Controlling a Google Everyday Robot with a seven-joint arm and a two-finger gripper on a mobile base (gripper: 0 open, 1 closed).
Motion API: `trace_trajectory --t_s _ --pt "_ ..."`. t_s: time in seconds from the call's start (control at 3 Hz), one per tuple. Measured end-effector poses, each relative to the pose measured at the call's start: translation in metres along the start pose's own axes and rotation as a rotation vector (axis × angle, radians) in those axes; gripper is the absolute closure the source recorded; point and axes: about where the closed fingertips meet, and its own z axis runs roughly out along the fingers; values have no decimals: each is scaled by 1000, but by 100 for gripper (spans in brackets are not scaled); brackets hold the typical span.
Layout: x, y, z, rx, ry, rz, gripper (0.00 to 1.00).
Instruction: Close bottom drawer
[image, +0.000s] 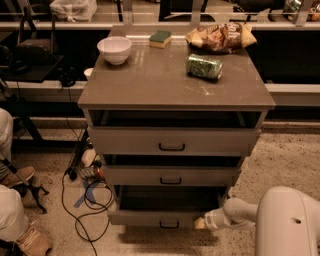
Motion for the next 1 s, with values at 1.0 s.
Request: trace_trajectory --t_s 1.0 --pt "-38 4 24 -16 -62 -27 100"
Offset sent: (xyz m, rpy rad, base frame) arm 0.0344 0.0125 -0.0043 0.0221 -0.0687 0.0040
